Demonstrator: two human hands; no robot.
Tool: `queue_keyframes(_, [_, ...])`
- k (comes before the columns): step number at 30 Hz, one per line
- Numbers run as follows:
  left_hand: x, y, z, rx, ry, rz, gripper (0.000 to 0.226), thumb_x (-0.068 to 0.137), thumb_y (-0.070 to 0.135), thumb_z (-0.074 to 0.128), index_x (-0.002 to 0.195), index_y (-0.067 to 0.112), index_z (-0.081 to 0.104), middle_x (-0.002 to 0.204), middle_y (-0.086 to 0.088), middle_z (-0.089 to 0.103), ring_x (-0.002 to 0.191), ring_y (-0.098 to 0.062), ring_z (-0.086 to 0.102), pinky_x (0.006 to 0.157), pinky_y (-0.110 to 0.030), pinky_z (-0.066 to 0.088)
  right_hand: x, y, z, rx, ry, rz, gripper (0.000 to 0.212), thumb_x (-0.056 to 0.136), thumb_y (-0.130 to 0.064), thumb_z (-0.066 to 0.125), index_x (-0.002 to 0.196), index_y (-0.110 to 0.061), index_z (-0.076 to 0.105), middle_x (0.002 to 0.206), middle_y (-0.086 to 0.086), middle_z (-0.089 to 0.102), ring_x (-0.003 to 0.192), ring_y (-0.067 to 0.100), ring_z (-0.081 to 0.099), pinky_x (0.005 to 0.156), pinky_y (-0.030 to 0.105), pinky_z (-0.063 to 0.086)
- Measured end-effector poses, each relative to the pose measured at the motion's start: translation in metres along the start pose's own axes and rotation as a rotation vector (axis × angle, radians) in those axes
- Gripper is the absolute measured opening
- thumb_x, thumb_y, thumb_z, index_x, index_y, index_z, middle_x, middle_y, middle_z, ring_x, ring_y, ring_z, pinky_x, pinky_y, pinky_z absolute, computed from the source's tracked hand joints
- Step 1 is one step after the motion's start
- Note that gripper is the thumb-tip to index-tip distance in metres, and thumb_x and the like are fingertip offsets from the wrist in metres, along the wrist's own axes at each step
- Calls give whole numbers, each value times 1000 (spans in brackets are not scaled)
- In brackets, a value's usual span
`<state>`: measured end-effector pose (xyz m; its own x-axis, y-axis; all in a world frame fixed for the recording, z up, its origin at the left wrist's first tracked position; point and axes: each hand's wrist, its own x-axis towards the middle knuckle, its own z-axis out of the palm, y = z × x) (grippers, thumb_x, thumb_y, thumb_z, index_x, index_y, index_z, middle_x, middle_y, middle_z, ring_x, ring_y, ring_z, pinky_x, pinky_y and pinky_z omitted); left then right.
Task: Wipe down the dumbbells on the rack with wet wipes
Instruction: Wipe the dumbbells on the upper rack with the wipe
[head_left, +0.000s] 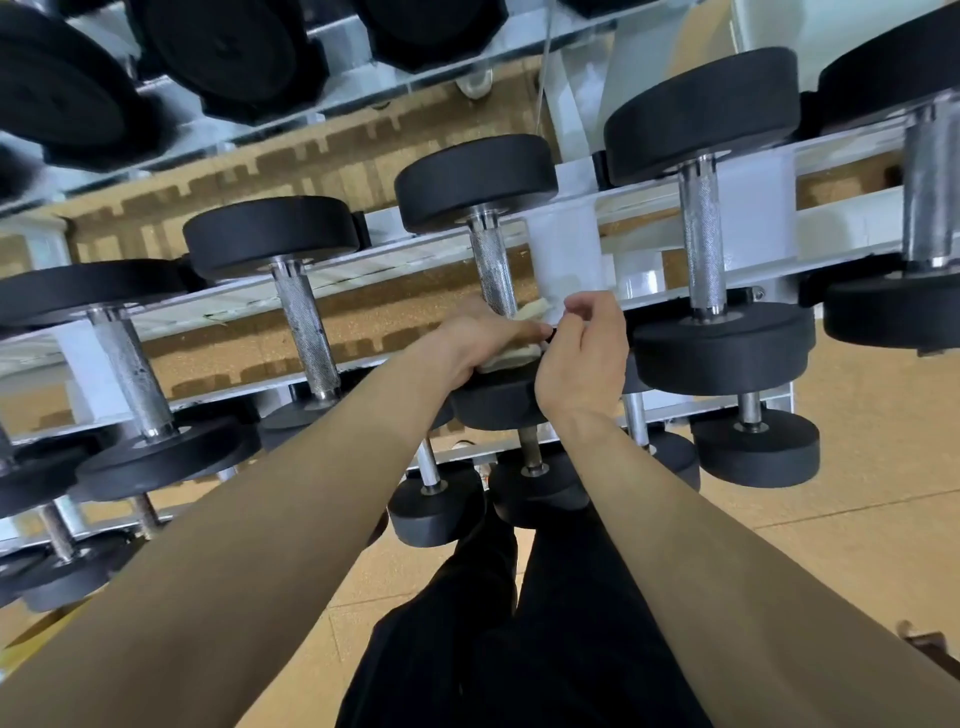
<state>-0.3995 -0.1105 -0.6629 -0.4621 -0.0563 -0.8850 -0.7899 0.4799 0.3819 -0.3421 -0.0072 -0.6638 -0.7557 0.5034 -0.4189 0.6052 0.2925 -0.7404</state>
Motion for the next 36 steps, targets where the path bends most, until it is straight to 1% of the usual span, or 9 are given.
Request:
queue_keyframes(3, [-6, -8, -12, -29, -57, 42, 82, 55, 36, 97, 127, 18, 62, 115, -3, 72, 105, -21, 68, 100, -40, 53, 0, 0, 0, -8, -6, 17, 22, 95, -11, 42, 110, -16, 57, 115, 1, 59, 98, 14, 52, 87, 30, 40])
queue_keyframes(6, [-13, -14, -21, -157, 0, 81, 36, 77, 1, 80, 100, 25, 68, 107, -7, 69, 102, -28, 68, 98, -42, 56, 0, -1, 1, -17, -5, 27, 21, 95, -12, 42, 109, -17, 57, 114, 1, 60, 97, 16, 54, 90, 33, 45])
queue_keyframes(8, [-19, -17, -22, -394, -2, 72, 38, 85, -13, 65, 97, 23, 65, 107, -12, 64, 94, -28, 64, 87, -39, 57, 0, -1, 1, -23, -10, 30, 22, 94, -12, 42, 109, -17, 57, 114, 2, 61, 98, 17, 56, 90, 35, 47])
queue_keyframes(13, [-13, -14, -22, -915, -52, -80, 36, 94, -4, 45, 126, 7, 56, 125, -15, 61, 101, -28, 62, 76, -42, 59, 1, -2, 0, -23, -13, 36, 21, 94, -12, 42, 108, -18, 57, 113, 2, 62, 98, 18, 57, 91, 39, 49])
queue_keyframes(16, [-2, -9, -29, -1080, -39, -133, 31, 92, 10, 38, 115, 0, 57, 119, -21, 61, 105, -34, 61, 97, -49, 54, 0, -2, 0, -25, -13, 32, 20, 94, -12, 43, 106, -19, 56, 112, 2, 62, 98, 18, 56, 92, 40, 49])
queue_keyframes(20, [-2, -8, -24, -881, 3, -61, 22, 93, 23, 52, 101, 5, 62, 93, -12, 66, 84, -26, 65, 81, -40, 57, 0, -2, 1, -23, -16, 44, 19, 93, -13, 43, 103, -21, 56, 109, 0, 63, 98, 18, 57, 92, 41, 49])
queue_keyframes(26, [-18, -16, -9, 203, -97, 207, 50, 91, 18, 68, 134, 16, 44, 107, -3, 64, 98, -22, 62, 78, -33, 47, 0, -2, 0, -31, -23, 39, 18, 94, -13, 43, 103, -22, 56, 108, -1, 63, 97, 17, 57, 91, 40, 50])
queue_keyframes(31, [-25, -21, -30, 473, 61, 212, 41, 88, 34, 74, 125, 24, 58, 113, 4, 64, 92, -16, 60, 75, -31, 45, 1, -3, 0, -28, -19, 30, 18, 94, -13, 43, 103, -23, 56, 106, -1, 63, 95, 16, 57, 88, 41, 51])
queue_keyframes(36, [-45, -23, -33, 155, 140, 227, 41, 95, 60, 57, 95, 19, 62, 80, 10, 64, 77, -12, 58, 63, -27, 40, 1, 1, 2, -86, -41, -72, 22, 96, -16, 41, 106, -21, 60, 107, -3, 60, 96, 16, 56, 93, 45, 50])
